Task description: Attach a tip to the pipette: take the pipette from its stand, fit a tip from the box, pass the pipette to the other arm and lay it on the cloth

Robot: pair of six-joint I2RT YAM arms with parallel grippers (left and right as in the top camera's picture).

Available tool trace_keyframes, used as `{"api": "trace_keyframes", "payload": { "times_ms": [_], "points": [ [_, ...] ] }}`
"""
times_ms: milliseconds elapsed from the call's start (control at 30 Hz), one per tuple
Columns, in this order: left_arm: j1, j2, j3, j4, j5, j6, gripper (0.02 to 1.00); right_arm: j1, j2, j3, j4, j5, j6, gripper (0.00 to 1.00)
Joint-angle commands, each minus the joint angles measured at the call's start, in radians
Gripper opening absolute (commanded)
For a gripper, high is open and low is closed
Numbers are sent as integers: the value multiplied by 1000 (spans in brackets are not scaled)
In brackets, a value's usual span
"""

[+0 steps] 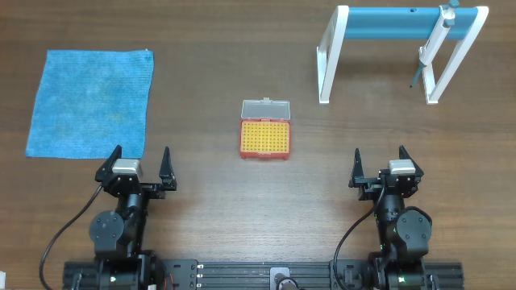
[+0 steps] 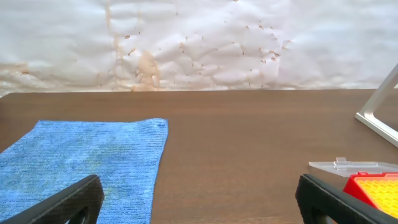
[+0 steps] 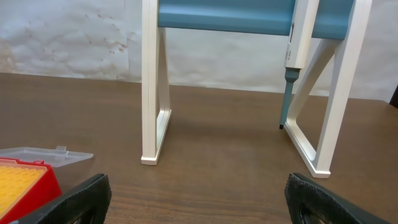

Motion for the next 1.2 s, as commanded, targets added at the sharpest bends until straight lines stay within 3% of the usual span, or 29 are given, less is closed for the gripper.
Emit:
{"api": "trace_keyframes", "payload": {
  "times_ms": [33,100,133,533,600,733,967,1033,1133,1200],
  "points": [
    [1,-6,-3,-5,-7,10,996,-5,-10,-2,-6,8,-3,910],
    [1,-6,-3,-5,-7,10,996,-5,-10,-2,-6,8,-3,910],
    [1,-6,-3,-5,-7,10,996,-5,-10,-2,-6,8,-3,978],
    [1,-6,-3,-5,-7,10,998,-12,-5,-2,-6,9,-3,976],
    [1,-6,-3,-5,-7,10,996,-96,55,16,56,7,-3,976],
    [1,-6,-3,-5,-7,10,996,-218,410,114,333,5,-3,974],
    [1,-6,-3,-5,-7,10,998,-264,1229,402,876,4,-60,976],
    [1,-6,-3,-5,-7,10,996,-291,1411,533,899,-12,-64,978],
    [1,-6,-3,-5,-7,10,998,-309,1520,657,843,-119,-63,980],
    [1,-6,-3,-5,-7,10,996,-311,1566,693,803,-134,-63,982]
  ]
}}
